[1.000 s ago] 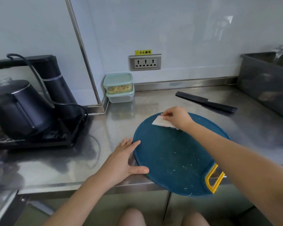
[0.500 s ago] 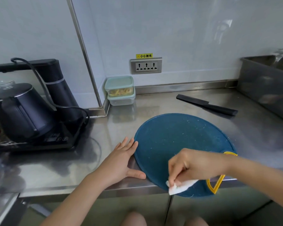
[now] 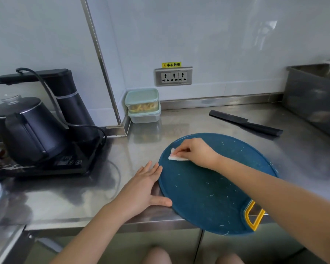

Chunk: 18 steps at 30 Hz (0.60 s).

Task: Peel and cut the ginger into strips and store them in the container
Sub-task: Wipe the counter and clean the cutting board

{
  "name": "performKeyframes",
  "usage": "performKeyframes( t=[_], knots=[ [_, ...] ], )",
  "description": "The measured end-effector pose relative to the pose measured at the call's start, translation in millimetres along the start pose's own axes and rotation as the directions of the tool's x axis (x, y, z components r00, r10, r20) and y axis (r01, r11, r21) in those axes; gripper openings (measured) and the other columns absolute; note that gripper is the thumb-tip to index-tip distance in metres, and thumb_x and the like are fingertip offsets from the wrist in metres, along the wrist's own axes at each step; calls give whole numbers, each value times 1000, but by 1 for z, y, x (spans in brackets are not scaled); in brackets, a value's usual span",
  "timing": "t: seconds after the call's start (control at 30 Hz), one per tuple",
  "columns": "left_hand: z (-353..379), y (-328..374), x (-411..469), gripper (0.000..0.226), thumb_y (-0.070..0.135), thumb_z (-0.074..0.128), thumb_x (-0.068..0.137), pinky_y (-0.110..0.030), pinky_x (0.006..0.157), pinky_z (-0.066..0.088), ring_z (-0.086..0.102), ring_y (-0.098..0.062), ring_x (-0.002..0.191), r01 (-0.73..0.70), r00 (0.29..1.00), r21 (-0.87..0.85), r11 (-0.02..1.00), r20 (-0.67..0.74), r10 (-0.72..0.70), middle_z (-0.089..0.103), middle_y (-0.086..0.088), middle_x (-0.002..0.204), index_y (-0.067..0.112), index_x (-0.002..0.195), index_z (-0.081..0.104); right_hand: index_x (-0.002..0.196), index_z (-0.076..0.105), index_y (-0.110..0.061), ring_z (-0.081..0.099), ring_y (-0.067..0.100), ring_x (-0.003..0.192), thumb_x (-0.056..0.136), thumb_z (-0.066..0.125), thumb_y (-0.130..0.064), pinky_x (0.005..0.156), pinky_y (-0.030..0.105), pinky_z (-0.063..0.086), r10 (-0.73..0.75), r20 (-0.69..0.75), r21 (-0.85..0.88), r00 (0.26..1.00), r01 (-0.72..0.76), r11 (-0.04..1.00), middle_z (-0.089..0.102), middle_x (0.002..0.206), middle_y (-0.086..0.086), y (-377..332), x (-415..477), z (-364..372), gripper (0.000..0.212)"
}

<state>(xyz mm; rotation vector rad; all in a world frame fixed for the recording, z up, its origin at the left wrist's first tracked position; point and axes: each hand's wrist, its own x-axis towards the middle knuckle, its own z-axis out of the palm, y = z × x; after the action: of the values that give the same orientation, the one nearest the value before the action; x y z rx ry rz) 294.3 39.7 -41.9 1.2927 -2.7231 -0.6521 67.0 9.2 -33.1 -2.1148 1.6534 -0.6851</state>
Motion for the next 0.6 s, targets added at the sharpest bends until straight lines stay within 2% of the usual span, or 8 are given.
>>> performKeyframes(
  t=[0.13,0.2,0.27,0.33,0.4,0.43,0.5,0.6],
  knots=[
    [1,-2,1,124,79,48,51,-18,108,-8,-20,5,131,-12,1000,7,1000,-4,12,-2,9,158,21,151,5,101,77,-16,58,1,82,90,67,-12,75,8,39,-238,333,120,912,209,971,63,92,-7,-23,-61,-6,16],
    [1,-2,1,124,80,49,49,-17,109,-8,-19,6,132,1,1000,-14,1000,2,-1,-2,11,157,23,151,6,99,78,-17,59,4,83,89,66,-12,73,15,42,-232,566,159,791,172,972,61,90,-12,-31,-87,-22,15],
    [0,-1,1,121,76,55,54,-19,112,-5,-16,5,136,13,1000,-42,999,11,-13,-2,13,157,24,151,6,98,78,-20,63,12,85,88,67,-19,73,29,51,-178,688,143,703,109,984,64,89,-10,-31,-94,-39,14],
    [-2,-1,2,120,75,58,56,-21,113,-2,-13,3,138,13,1000,-29,1000,22,-13,-2,13,156,23,151,7,97,78,-18,64,7,85,88,69,-17,76,24,52,-150,580,196,801,42,980,66,90,-8,-25,-79,-46,13],
    [-4,-1,3,126,81,50,48,-20,113,-2,-12,5,136,13,999,-13,1000,40,-13,-2,10,158,22,151,7,97,78,-16,60,-5,80,88,70,-12,75,10,43,-81,319,236,944,3,972,64,89,-10,-19,-54,-40,13],
    [-4,1,3,128,81,48,46,-21,113,-2,-12,4,137,17,999,-9,1000,49,-16,-2,9,158,22,151,7,98,77,-17,58,-6,78,87,71,-12,74,8,41,-50,198,196,979,10,981,63,88,-10,-15,-42,-33,14],
    [-6,4,2,122,78,54,54,-24,115,-2,-12,-2,142,26,998,6,1000,61,-27,-1,8,158,22,151,7,101,77,-18,55,-1,77,88,70,-13,75,12,39,-27,79,38,997,24,999,63,91,-5,-10,-24,-19,15],
    [-8,7,1,111,64,67,68,-24,115,-3,-11,-6,144,35,998,46,998,46,-37,0,8,158,20,152,8,104,76,-16,54,4,82,91,66,-12,78,16,38,-80,115,-46,990,86,995,63,98,-1,-8,-30,-7,17]
  ],
)
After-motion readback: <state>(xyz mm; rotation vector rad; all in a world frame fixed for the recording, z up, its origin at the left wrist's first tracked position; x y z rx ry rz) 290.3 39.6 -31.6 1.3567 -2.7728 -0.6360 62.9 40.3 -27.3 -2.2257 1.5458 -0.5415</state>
